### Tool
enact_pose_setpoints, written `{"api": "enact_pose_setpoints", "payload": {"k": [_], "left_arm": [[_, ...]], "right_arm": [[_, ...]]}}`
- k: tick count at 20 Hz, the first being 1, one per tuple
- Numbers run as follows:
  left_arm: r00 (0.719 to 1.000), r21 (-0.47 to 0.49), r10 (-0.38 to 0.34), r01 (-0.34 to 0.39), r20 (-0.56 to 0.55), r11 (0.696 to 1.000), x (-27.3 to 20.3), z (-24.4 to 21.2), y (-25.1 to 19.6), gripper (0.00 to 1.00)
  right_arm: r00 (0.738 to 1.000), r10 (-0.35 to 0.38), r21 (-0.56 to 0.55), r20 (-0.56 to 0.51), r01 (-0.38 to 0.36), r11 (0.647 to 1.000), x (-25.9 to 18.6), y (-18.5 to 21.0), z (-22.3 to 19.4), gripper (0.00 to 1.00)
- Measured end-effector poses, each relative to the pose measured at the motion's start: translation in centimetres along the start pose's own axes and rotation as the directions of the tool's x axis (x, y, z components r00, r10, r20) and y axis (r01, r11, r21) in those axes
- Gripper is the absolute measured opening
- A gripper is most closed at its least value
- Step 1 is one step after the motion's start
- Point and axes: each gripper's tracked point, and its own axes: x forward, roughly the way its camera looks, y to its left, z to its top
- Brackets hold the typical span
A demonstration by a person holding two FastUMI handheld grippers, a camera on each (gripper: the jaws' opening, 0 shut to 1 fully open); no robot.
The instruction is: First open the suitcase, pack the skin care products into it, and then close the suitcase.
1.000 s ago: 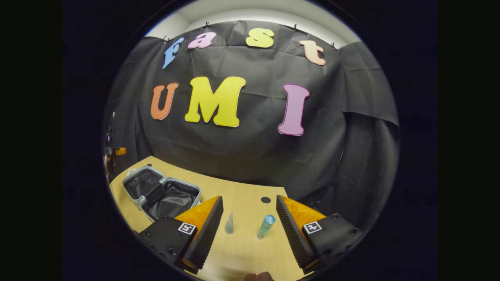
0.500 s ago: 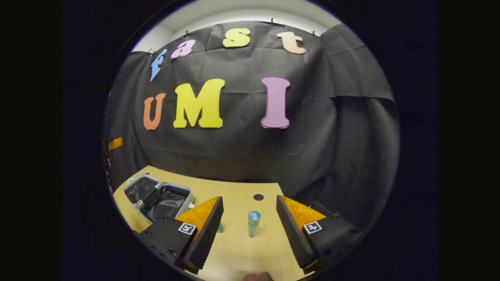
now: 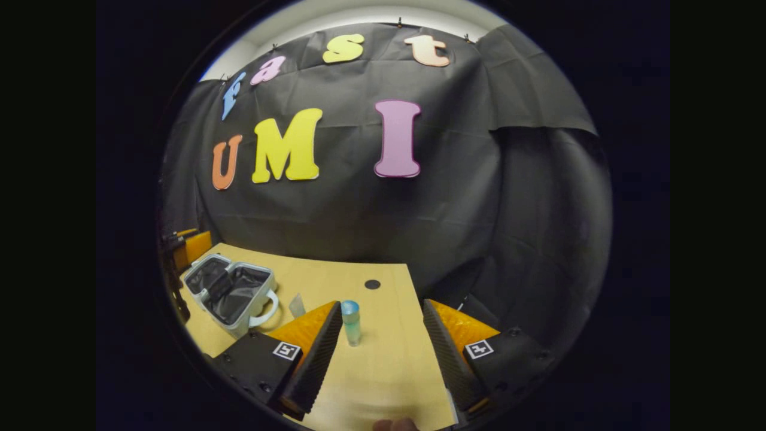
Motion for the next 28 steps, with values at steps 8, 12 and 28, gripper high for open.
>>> {"api": "enact_pose_setpoints", "payload": {"k": [8,12,28], "left_arm": [[0.955,-0.010,-0.106,0.108,-0.276,0.994,6.4,-13.6,-9.7,0.99],[0.933,-0.045,-0.072,0.060,-0.353,0.997,9.2,-17.9,-10.1,0.99],[0.880,-0.022,-0.057,0.053,-0.471,0.998,14.4,-24.0,-11.0,0.37]], "right_arm": [[0.997,-0.058,-0.028,-0.048,0.057,0.998,0.0,-4.8,-1.1,0.81],[0.989,-0.116,-0.010,-0.092,0.115,0.993,-0.7,-7.2,-2.5,0.81],[0.981,-0.144,-0.031,-0.128,0.141,0.990,-0.3,-8.9,-4.1,0.81]]}}
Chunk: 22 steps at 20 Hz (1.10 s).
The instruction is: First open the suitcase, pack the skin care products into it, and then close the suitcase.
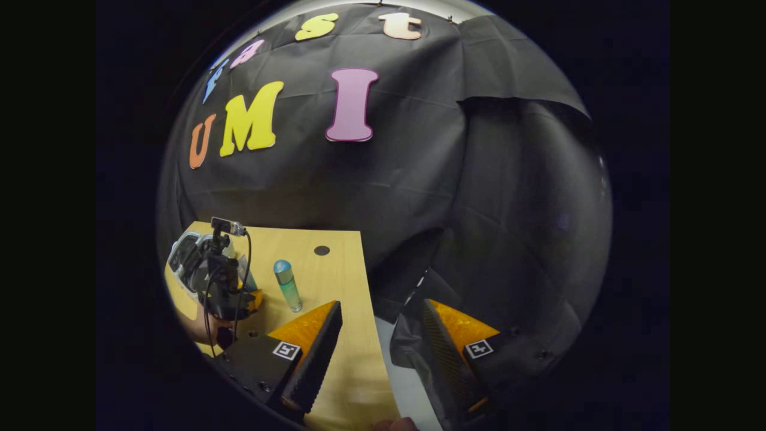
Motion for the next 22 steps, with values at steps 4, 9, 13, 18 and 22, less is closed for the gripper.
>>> {"api": "enact_pose_setpoints", "payload": {"k": [4,9,13,18,22], "left_arm": [[1.000,-0.017,-0.031,0.031,0.002,0.999,-2.9,1.4,0.1,0.40],[0.997,-0.024,-0.070,0.071,0.031,0.997,-10.6,4.1,1.0,0.39],[0.998,-0.049,-0.048,0.050,0.042,0.998,-16.6,4.9,3.2,0.39],[0.998,-0.113,0.041,-0.035,0.055,0.993,-21.0,5.7,7.5,0.39],[0.991,-0.157,0.121,-0.112,0.051,0.981,-22.9,5.4,11.2,0.39]], "right_arm": [[0.994,0.106,-0.019,-0.028,-0.107,0.994,1.8,3.1,-3.1,0.81],[0.968,0.238,-0.002,-0.076,-0.239,0.971,4.8,9.6,-6.5,0.82],[0.949,0.306,-0.005,-0.081,-0.307,0.952,7.5,14.1,-7.2,0.81],[0.924,0.347,0.024,-0.157,-0.348,0.937,12.5,18.2,-9.4,0.81],[0.924,0.344,0.037,-0.169,-0.343,0.939,16.0,20.0,-9.8,0.81]]}}
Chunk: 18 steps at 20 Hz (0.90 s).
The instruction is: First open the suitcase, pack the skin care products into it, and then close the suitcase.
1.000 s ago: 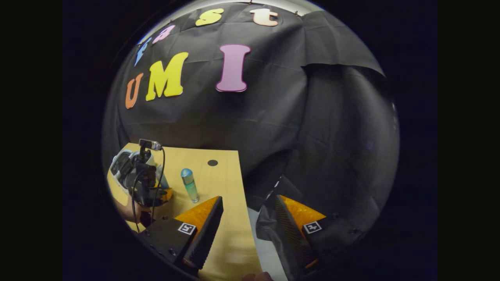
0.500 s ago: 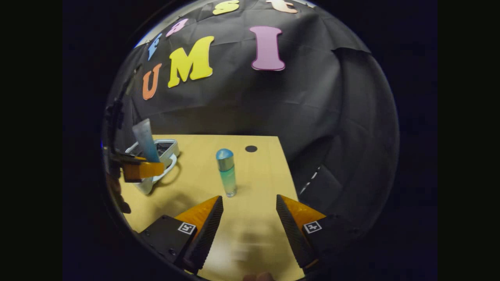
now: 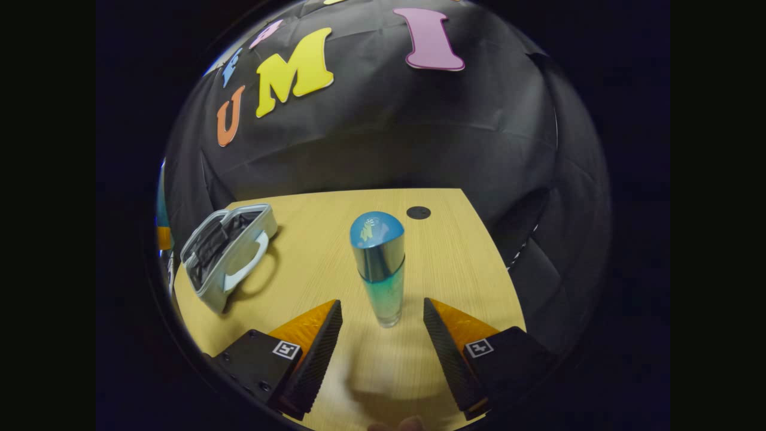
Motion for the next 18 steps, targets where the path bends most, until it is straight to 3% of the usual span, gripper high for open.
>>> {"api": "enact_pose_setpoints", "payload": {"k": [4,6,9,11,12,15,18], "left_arm": [[0.997,-0.030,0.071,-0.071,-0.005,0.997,-1.4,0.0,3.7,0.39],[0.994,-0.039,0.107,-0.107,-0.005,0.994,-1.8,0.1,6.0,0.38],[0.990,-0.035,0.140,-0.141,-0.018,0.989,-2.1,0.2,8.6,0.39],[0.989,-0.041,0.143,-0.144,-0.026,0.989,-1.9,0.3,10.2,0.39],[0.990,-0.046,0.137,-0.138,-0.032,0.989,-1.6,0.4,10.8,0.39],[0.994,-0.052,0.086,-0.089,-0.066,0.995,-0.1,0.7,12.0,0.39],[0.990,-0.042,-0.023,0.017,-0.137,0.999,1.9,0.2,12.1,0.39]], "right_arm": [[0.999,-0.006,0.005,-0.036,0.006,1.000,2.4,0.3,-0.7,0.79],[0.999,-0.018,0.011,-0.040,0.018,1.000,3.0,0.3,-0.6,0.67],[0.997,-0.046,0.000,-0.057,0.046,0.999,3.9,0.2,-0.8,0.61],[0.996,-0.066,0.002,-0.062,0.067,0.998,4.0,-0.3,-0.7,0.44],[0.995,-0.071,0.000,-0.065,0.071,0.997,4.4,-0.4,-0.6,0.35],[0.993,-0.080,0.027,-0.090,0.082,0.996,3.7,-0.4,-0.4,0.34],[0.993,-0.052,0.088,-0.110,0.062,0.994,0.8,0.3,0.6,0.32]]}}
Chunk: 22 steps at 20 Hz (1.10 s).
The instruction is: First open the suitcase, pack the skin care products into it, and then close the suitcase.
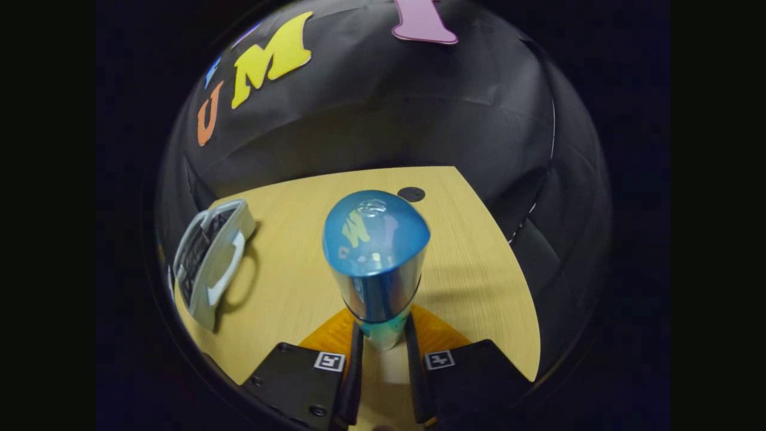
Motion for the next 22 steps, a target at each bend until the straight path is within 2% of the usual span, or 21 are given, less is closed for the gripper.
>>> {"api": "enact_pose_setpoints", "payload": {"k": [1,5,8,10,11,12,16,19,22], "left_arm": [[0.999,0.010,-0.028,0.028,-0.023,1.000,0.9,0.0,0.1,0.39],[0.982,-0.014,-0.135,0.134,-0.135,0.991,4.6,-0.7,1.4,0.39],[0.945,0.000,-0.175,0.182,-0.276,0.983,7.5,-1.8,3.3,0.39],[0.902,-0.029,-0.209,0.214,-0.377,0.976,9.2,-2.7,3.6,0.39],[0.882,-0.042,-0.220,0.223,-0.417,0.974,10.0,-3.1,3.9,0.43],[0.862,-0.048,-0.225,0.229,-0.455,0.972,10.9,-3.5,4.2,0.39],[0.765,-0.104,-0.262,0.249,-0.589,0.963,13.0,-5.6,4.7,0.39],[0.688,-0.174,-0.279,0.220,-0.670,0.960,13.4,-6.7,4.9,0.39],[0.640,-0.236,-0.301,0.187,-0.707,0.954,13.6,-7.5,4.7,0.39]], "right_arm": [[1.000,0.023,-0.001,0.003,-0.023,1.000,-1.6,0.4,0.4,0.29],[0.988,0.153,-0.003,-0.002,-0.153,0.988,-9.0,3.3,1.7,0.29],[0.979,0.204,0.044,-0.003,-0.204,0.978,-14.2,5.0,2.4,0.29],[0.976,0.218,0.088,0.010,-0.218,0.972,-16.8,5.9,2.8,0.27],[0.976,0.218,0.110,0.016,-0.218,0.970,-17.8,6.1,2.8,0.27],[0.975,0.222,0.120,0.019,-0.222,0.968,-18.7,6.4,2.8,0.29],[0.980,0.197,0.127,0.036,-0.200,0.972,-21.7,6.1,2.7,0.29],[0.984,0.171,0.149,0.039,-0.175,0.973,-22.8,5.5,2.4,0.28],[0.987,0.155,0.168,0.045,-0.161,0.973,-23.4,5.2,2.7,0.28]]}}
